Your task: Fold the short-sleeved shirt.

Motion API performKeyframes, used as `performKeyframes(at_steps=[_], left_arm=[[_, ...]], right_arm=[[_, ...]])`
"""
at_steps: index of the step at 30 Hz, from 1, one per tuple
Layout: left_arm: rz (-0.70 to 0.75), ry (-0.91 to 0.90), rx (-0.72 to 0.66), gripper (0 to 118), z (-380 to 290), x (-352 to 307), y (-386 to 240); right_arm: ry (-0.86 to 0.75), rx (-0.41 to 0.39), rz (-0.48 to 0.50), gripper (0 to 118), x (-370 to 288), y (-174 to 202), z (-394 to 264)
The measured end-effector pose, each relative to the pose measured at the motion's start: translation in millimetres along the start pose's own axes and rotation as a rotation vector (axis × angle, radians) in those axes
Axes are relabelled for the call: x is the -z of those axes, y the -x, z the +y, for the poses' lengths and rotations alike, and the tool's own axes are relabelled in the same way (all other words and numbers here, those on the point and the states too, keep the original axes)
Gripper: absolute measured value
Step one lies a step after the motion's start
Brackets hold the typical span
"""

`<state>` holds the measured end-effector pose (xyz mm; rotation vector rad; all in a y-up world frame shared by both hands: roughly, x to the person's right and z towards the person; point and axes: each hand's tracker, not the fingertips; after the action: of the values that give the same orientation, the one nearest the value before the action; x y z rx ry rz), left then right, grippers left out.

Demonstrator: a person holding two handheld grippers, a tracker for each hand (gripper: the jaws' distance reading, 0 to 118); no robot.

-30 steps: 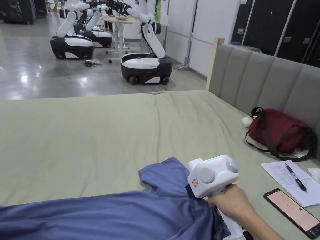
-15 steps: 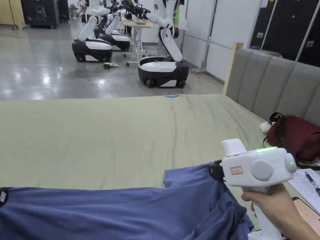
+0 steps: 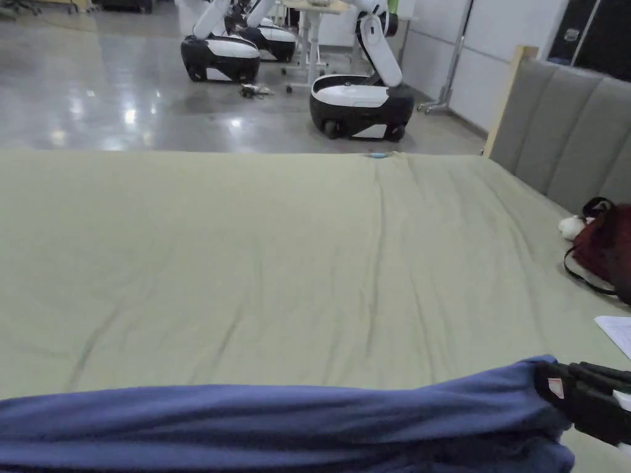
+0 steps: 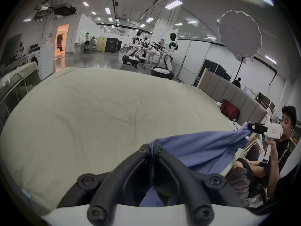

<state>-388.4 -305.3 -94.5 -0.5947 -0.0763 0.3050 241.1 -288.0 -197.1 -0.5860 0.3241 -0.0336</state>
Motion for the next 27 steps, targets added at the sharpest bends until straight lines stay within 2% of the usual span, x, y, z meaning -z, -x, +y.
performKeyframes(at_steps=[7, 13, 15, 17, 18, 19, 20, 21, 22, 23, 24, 25, 26, 27], left_arm=[[0.018, 0.157, -0.131, 0, -68, 9, 18], [0.071, 0.219, -0.1, 0, -89, 38, 19], [0.075, 0.23, -0.107, 0, -92, 43, 20], [0.07, 0.228, -0.129, 0, -92, 43, 21], [0.068, 0.226, -0.136, 0, -91, 43, 22], [0.064, 0.224, -0.141, 3, -90, 42, 22], [0.063, 0.222, -0.141, 9, -89, 39, 21], [0.065, 0.213, -0.139, 21, -87, 36, 19], [0.076, 0.197, -0.127, 60, -85, 31, 16], [0.095, 0.174, -0.109, 60, -81, 25, 14], [0.102, 0.162, -0.106, 73, -79, 18, 12], [0.101, 0.145, -0.105, 108, -76, 11, 10], [0.091, 0.088, -0.107, 118, -75, -3, 8], [0.078, 0.07, -0.124, 117, -73, -13, 6]], right_arm=[[0.148, 0.091, -0.026, 5, 7, -9, -55], [0.322, 0.031, -0.121, 5, 49, -5, -80], [0.349, -0.013, -0.127, 5, 59, -6, -90], [0.325, -0.014, -0.136, 5, 59, -4, -90], [0.326, -0.012, -0.136, 6, 58, -5, -87], [0.326, -0.005, -0.135, 16, 57, -6, -84], [0.319, 0.005, -0.13, 31, 55, -7, -82], [0.299, 0.013, -0.136, 51, 50, -6, -81], [0.267, 0.012, -0.154, 71, 42, -6, -78], [0.238, 0.02, -0.172, 71, 34, -6, -74], [0.202, 0.049, -0.181, 77, 23, -6, -70], [0.147, 0.075, -0.176, 83, 8, -5, -64], [0.114, 0.087, -0.166, 83, -8, -2, -58], [0.082, 0.094, -0.165, 83, -23, 2, -52]])
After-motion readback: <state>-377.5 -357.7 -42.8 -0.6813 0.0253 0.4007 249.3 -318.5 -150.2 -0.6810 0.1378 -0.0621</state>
